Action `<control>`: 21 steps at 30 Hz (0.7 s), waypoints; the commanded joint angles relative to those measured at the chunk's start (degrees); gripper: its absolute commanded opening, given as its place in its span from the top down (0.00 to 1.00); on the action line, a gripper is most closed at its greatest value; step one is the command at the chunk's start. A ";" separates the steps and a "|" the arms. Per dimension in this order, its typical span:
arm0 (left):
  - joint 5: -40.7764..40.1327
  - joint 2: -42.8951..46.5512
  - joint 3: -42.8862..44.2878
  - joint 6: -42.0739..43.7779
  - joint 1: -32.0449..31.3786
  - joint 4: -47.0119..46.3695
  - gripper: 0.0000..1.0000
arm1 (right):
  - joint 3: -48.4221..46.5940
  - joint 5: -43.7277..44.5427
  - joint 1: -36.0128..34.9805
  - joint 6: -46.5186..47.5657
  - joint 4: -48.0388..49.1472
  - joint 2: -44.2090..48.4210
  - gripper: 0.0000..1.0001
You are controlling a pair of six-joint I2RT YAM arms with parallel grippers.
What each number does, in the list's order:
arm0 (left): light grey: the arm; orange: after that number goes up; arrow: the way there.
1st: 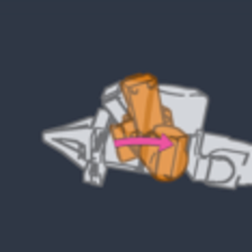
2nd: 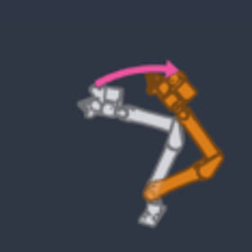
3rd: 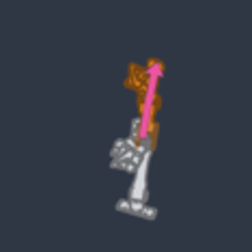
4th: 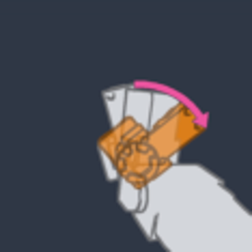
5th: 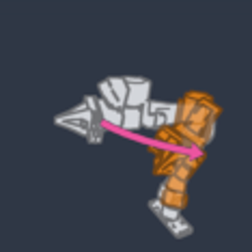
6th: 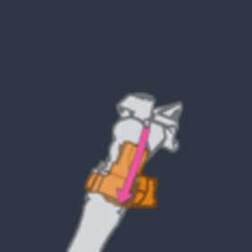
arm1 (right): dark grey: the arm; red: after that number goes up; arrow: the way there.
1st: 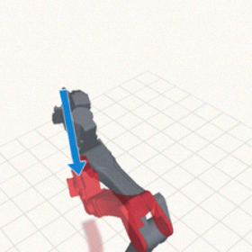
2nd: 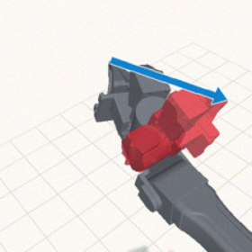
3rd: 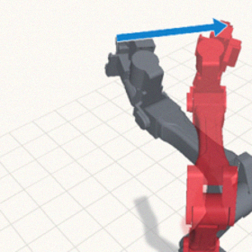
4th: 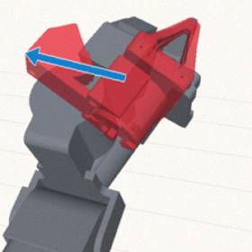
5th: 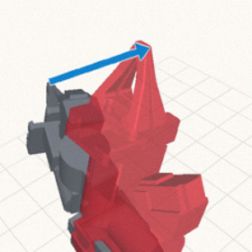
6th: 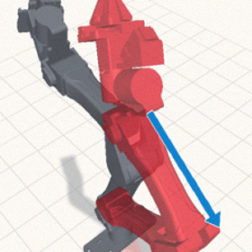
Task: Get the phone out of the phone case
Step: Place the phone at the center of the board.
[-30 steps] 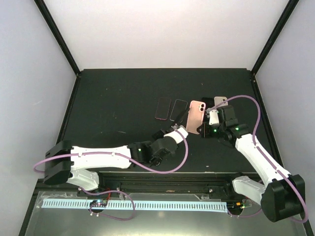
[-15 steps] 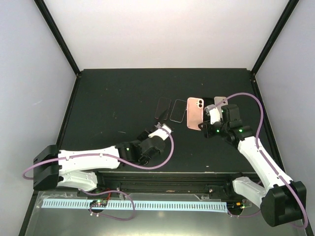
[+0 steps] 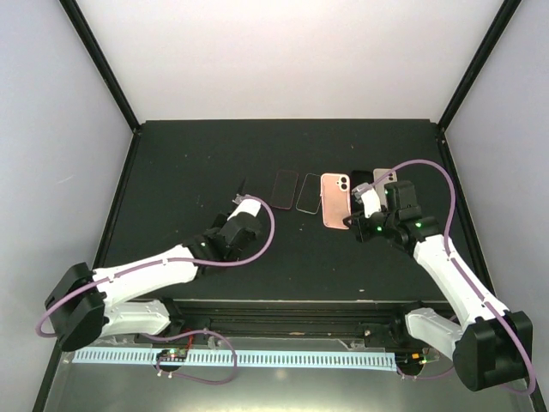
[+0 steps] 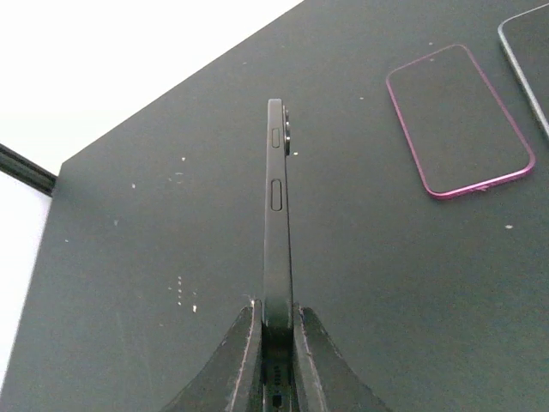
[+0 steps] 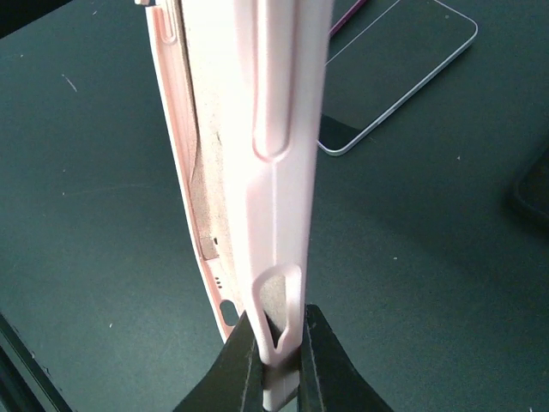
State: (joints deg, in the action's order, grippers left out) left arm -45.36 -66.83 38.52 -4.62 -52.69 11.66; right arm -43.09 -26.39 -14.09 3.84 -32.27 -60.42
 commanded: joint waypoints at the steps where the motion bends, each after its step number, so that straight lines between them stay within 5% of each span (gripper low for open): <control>1: -3.99 -4.50 0.40 4.70 1.26 -8.49 0.98 | -2.03 -1.22 0.24 1.60 0.37 1.64 0.99; 21: -10.04 -32.33 7.75 25.59 1.36 -20.65 0.93 | -3.05 -0.08 0.29 1.87 -0.62 4.47 0.99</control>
State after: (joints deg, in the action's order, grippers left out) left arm -53.15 -96.29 42.92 16.10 -51.66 -5.08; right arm -44.25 -27.07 -14.04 5.08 -33.43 -57.25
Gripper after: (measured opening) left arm 0.088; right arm 0.066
